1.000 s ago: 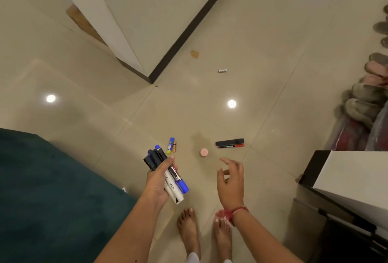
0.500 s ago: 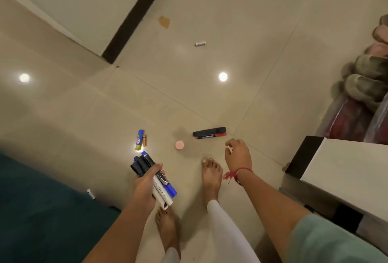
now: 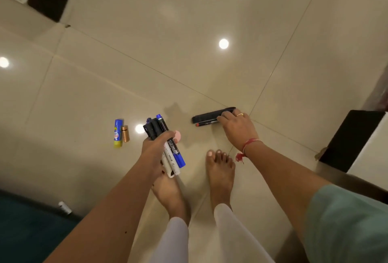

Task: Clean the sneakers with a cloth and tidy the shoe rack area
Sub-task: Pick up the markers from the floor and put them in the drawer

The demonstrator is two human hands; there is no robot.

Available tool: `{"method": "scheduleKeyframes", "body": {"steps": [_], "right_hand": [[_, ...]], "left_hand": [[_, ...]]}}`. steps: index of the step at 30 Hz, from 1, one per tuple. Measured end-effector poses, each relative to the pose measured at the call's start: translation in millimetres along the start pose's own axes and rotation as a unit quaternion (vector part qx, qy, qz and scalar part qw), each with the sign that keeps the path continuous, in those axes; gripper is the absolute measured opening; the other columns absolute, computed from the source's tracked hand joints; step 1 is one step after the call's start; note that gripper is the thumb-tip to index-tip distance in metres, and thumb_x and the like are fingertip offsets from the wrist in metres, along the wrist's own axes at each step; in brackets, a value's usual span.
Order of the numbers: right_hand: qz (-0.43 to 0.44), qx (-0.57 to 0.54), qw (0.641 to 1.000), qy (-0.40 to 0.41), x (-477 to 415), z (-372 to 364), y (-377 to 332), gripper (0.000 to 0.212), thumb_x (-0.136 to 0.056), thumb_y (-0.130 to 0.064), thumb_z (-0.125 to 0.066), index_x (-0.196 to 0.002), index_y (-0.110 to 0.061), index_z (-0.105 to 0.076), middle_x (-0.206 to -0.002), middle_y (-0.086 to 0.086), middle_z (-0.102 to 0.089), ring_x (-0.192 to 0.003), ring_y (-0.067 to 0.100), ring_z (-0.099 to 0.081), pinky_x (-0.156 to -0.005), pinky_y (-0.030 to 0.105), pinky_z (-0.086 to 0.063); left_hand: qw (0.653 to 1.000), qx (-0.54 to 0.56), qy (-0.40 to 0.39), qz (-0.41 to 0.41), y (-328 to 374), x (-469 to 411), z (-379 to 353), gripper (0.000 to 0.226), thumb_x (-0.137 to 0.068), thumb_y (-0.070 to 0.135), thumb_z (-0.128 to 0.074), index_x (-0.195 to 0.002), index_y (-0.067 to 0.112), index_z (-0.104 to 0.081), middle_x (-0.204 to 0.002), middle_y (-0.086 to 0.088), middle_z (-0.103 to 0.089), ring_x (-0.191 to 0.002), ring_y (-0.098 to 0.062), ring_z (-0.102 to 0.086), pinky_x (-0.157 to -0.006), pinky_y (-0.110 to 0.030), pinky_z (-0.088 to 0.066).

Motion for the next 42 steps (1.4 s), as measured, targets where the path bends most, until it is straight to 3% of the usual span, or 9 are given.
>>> {"method": "scheduleKeyframes", "body": {"steps": [7, 18, 23, 25, 28, 29, 33, 37, 42], "right_hand": [[-0.010, 0.058, 0.997, 0.042, 0.3, 15.4, -4.5, 0.024, -0.071, -0.004, -0.063, -0.091, -0.014, -0.057, -0.092, 0.006, -0.056, -0.076, 0.025, -0.053, -0.063, 0.035, -0.042], [-0.009, 0.114, 0.993, -0.009, 0.6, 18.6, -6.8, 0.017, -0.076, -0.012, -0.055, -0.088, -0.018, -0.066, -0.112, 0.005, -0.053, -0.085, 0.022, -0.050, -0.067, 0.034, -0.040], [-0.104, -0.063, 0.989, 0.080, 27.0, 62.8, 0.7, 0.009, -0.079, -0.023, -0.060, -0.085, -0.020, -0.065, -0.113, -0.002, -0.053, -0.090, 0.019, -0.052, -0.074, 0.035, -0.038], [-0.194, -0.266, 0.938, 0.110, 47.0, 92.5, 11.8, 0.005, -0.086, -0.023, -0.056, -0.091, -0.022, -0.057, -0.101, -0.003, -0.057, -0.086, 0.016, -0.054, -0.074, 0.034, -0.042], [-0.337, -0.590, 0.718, 0.154, 81.0, 120.4, 14.0, 0.010, -0.097, -0.025, -0.043, -0.089, -0.022, -0.049, -0.066, 0.000, -0.051, -0.053, 0.014, -0.047, -0.050, 0.033, -0.043], [-0.364, -0.605, 0.686, 0.176, 91.4, 136.3, 11.2, 0.015, -0.098, -0.026, -0.041, -0.085, -0.024, -0.049, -0.060, -0.002, -0.046, -0.049, 0.013, -0.041, -0.047, 0.032, -0.038], [-0.303, -0.597, 0.726, 0.156, 101.3, 200.5, -37.8, 0.018, -0.097, -0.034, -0.035, -0.088, -0.033, -0.050, -0.065, -0.011, -0.050, -0.058, 0.007, -0.045, -0.060, 0.036, -0.046], [-0.206, -0.566, 0.786, 0.138, 100.9, 254.4, -81.3, 0.018, -0.097, -0.019, -0.042, -0.105, -0.021, -0.058, -0.098, -0.008, -0.053, -0.088, -0.002, -0.051, -0.075, 0.003, -0.033], [-0.207, -0.580, 0.778, 0.123, 110.4, 264.4, -92.1, 0.021, -0.091, -0.018, -0.056, -0.108, -0.025, -0.066, -0.097, -0.005, -0.055, -0.087, 0.002, -0.055, -0.076, 0.001, -0.034]], "left_hand": [[1.000, -0.012, -0.016, 0.005, 3.8, 3.8, 2.2, 0.006, -0.083, 0.010, -0.068, -0.083, 0.009, -0.062, -0.066, -0.007, -0.063, -0.055, -0.018, -0.059, -0.054, -0.028, -0.050], [0.998, -0.045, -0.018, -0.034, 32.5, 12.3, 14.9, 0.009, -0.084, 0.007, -0.068, -0.080, 0.012, -0.062, -0.061, -0.001, -0.065, -0.066, -0.017, -0.063, -0.069, -0.034, -0.051], [0.999, 0.005, -0.024, -0.036, 39.5, 38.5, 11.4, 0.013, -0.086, 0.004, -0.064, -0.078, 0.013, -0.059, -0.059, 0.001, -0.063, -0.063, -0.016, -0.060, -0.067, -0.033, -0.049], [0.999, 0.023, -0.027, -0.035, 44.5, 60.1, 5.9, 0.015, -0.086, 0.003, -0.063, -0.076, 0.013, -0.059, -0.056, 0.002, -0.062, -0.062, -0.017, -0.058, -0.067, -0.033, -0.048], [0.998, 0.045, -0.033, -0.022, 48.1, 91.6, -2.1, 0.014, -0.085, 0.004, -0.065, -0.075, 0.013, -0.059, -0.059, -0.002, -0.058, -0.056, -0.016, -0.057, -0.063, -0.032, -0.047], [0.998, 0.053, -0.039, -0.017, 49.8, 101.2, -6.1, 0.013, -0.084, 0.006, -0.067, -0.076, 0.012, -0.060, -0.062, -0.003, -0.058, -0.055, -0.016, -0.056, -0.062, -0.032, -0.047], [0.993, 0.075, -0.085, -0.017, 63.3, 135.7, -27.3, 0.016, -0.072, 0.023, -0.076, -0.074, 0.014, -0.063, -0.066, -0.004, -0.058, -0.059, -0.020, -0.055, -0.066, -0.034, -0.048], [0.986, 0.103, -0.120, -0.048, 85.5, 164.4, -40.5, 0.029, -0.064, 0.029, -0.078, -0.084, 0.010, -0.069, -0.080, -0.011, -0.066, -0.073, -0.026, -0.065, -0.080, -0.041, -0.051], [0.980, 0.131, -0.139, -0.056, 102.2, 181.5, -37.0, 0.047, -0.066, 0.034, -0.085, -0.093, 0.009, -0.055, -0.075, -0.009, -0.056, -0.072, -0.023, -0.061, -0.063, -0.033, -0.055]]}}
Point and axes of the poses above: each hand's wrist, its own x-axis away from the middle knuckle, its own z-axis out of the back of the hand, y = z × x, the point moved 10 cm from there along -x, towards the middle knuckle
